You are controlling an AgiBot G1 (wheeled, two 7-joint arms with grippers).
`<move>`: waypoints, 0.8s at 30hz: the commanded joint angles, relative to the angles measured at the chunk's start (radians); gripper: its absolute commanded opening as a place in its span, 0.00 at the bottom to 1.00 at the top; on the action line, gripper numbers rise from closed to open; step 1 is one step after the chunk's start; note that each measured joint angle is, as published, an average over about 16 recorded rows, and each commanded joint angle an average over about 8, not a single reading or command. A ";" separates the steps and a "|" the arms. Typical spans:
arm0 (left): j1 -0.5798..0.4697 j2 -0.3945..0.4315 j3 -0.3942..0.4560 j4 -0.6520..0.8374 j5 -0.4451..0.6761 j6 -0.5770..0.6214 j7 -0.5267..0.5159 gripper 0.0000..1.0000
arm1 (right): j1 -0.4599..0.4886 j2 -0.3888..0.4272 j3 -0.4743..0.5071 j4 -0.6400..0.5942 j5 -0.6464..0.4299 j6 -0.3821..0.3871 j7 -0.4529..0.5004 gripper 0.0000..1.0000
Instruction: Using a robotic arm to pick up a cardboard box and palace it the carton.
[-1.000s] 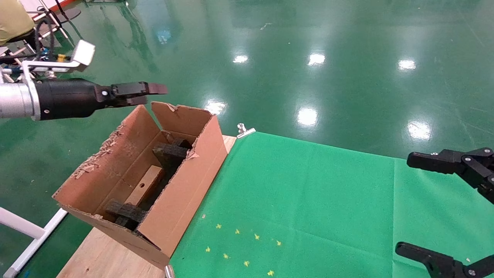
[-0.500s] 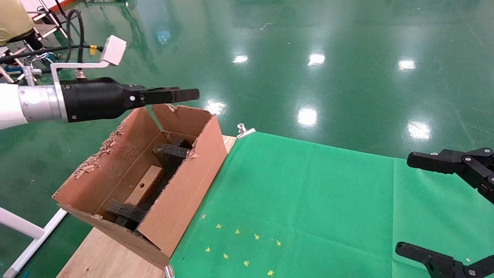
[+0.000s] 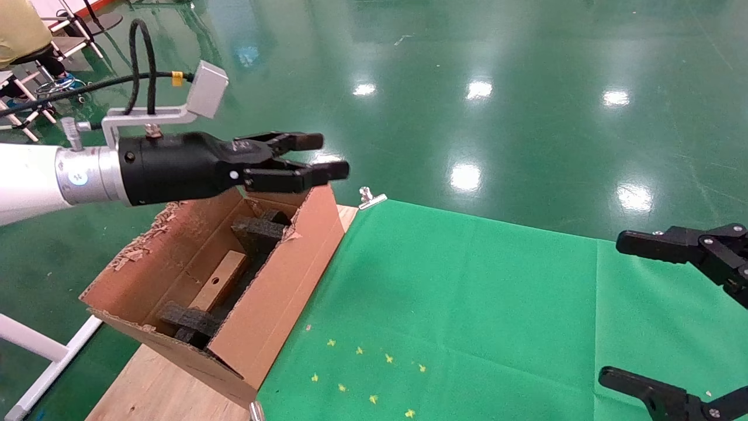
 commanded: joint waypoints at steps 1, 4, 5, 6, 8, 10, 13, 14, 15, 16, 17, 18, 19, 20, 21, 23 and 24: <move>0.026 -0.001 -0.010 -0.036 -0.023 0.004 0.019 1.00 | 0.000 0.000 0.000 0.000 0.000 0.000 0.000 1.00; 0.066 -0.002 -0.026 -0.093 -0.058 0.011 0.047 1.00 | 0.000 0.000 0.000 0.000 0.000 0.000 0.000 1.00; 0.080 -0.002 -0.032 -0.112 -0.070 0.013 0.057 1.00 | 0.000 0.000 0.000 0.000 0.000 0.000 0.000 1.00; 0.093 -0.002 -0.037 -0.131 -0.081 0.015 0.067 1.00 | 0.000 0.000 0.000 0.000 0.000 0.000 0.000 1.00; 0.120 -0.003 -0.048 -0.168 -0.105 0.020 0.086 1.00 | 0.000 0.000 0.000 0.000 0.000 0.000 0.000 1.00; 0.147 -0.003 -0.058 -0.205 -0.128 0.024 0.105 1.00 | 0.000 0.000 0.000 0.000 0.000 0.000 0.000 1.00; 0.187 -0.004 -0.074 -0.261 -0.163 0.030 0.133 1.00 | 0.000 0.000 0.000 0.000 0.000 0.000 0.000 1.00; 0.200 -0.005 -0.079 -0.279 -0.174 0.033 0.142 1.00 | 0.000 0.000 0.000 0.000 0.000 0.000 0.000 1.00; 0.213 -0.005 -0.085 -0.298 -0.186 0.035 0.152 1.00 | 0.000 0.000 0.000 0.000 0.000 0.000 0.000 1.00; 0.227 -0.005 -0.090 -0.317 -0.197 0.037 0.162 1.00 | 0.000 0.000 0.000 0.000 0.000 0.000 0.000 1.00; 0.240 -0.006 -0.095 -0.336 -0.209 0.039 0.171 1.00 | 0.000 0.000 0.000 0.000 0.000 0.000 0.000 1.00; 0.254 -0.006 -0.101 -0.355 -0.221 0.041 0.181 1.00 | 0.000 0.000 0.000 0.000 0.000 0.000 0.000 1.00; 0.267 -0.006 -0.106 -0.374 -0.233 0.043 0.191 1.00 | 0.000 0.000 0.000 0.000 0.000 0.000 0.000 1.00; 0.280 -0.007 -0.111 -0.392 -0.244 0.046 0.200 1.00 | 0.000 0.000 0.000 0.000 0.000 0.000 0.000 1.00; 0.294 -0.007 -0.117 -0.411 -0.255 0.048 0.209 1.00 | 0.000 0.000 0.000 0.000 0.000 0.000 0.000 1.00; 0.319 -0.008 -0.127 -0.447 -0.278 0.052 0.228 1.00 | 0.000 0.000 0.000 0.000 0.000 0.000 0.000 1.00; 0.330 -0.008 -0.131 -0.461 -0.287 0.054 0.235 1.00 | 0.000 0.000 0.000 0.000 0.000 0.000 0.000 1.00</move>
